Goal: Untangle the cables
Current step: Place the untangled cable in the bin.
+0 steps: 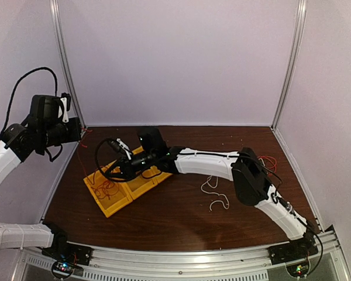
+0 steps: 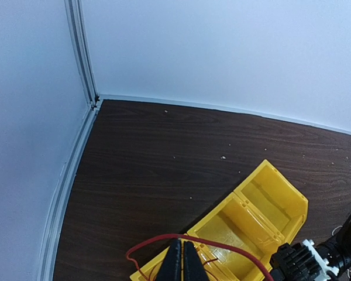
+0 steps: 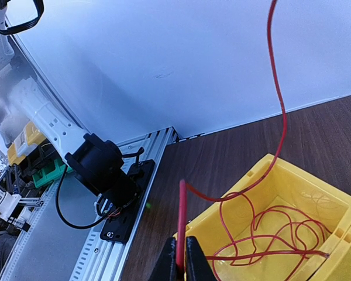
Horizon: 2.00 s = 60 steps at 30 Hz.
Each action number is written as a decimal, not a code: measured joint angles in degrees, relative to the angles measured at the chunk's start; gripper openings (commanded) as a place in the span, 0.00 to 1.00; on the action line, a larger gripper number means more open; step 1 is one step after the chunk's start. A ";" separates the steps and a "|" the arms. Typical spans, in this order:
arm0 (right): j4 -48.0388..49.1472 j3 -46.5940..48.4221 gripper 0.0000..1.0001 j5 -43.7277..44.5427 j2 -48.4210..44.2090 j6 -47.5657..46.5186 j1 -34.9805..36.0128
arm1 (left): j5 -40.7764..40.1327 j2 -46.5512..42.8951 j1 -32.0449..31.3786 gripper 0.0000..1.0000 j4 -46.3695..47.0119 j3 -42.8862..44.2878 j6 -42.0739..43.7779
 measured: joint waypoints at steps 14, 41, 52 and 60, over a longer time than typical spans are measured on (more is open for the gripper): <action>2.32 -6.58 0.32 0.76 2.01 4.22 0.00 | 14.86 -2.54 0.17 0.00 6.69 -5.14 0.61; -30.62 -43.89 0.73 10.32 -44.06 -34.40 -8.41 | 16.06 -0.81 0.22 0.00 13.42 -27.06 -5.62; -31.98 -67.47 0.73 2.78 -70.64 -38.84 -40.48 | 10.93 11.45 0.22 0.00 12.76 -29.24 -10.19; -28.00 -77.26 0.73 0.15 -73.68 -38.71 -46.16 | 9.35 21.75 0.22 0.00 14.27 -25.51 -9.38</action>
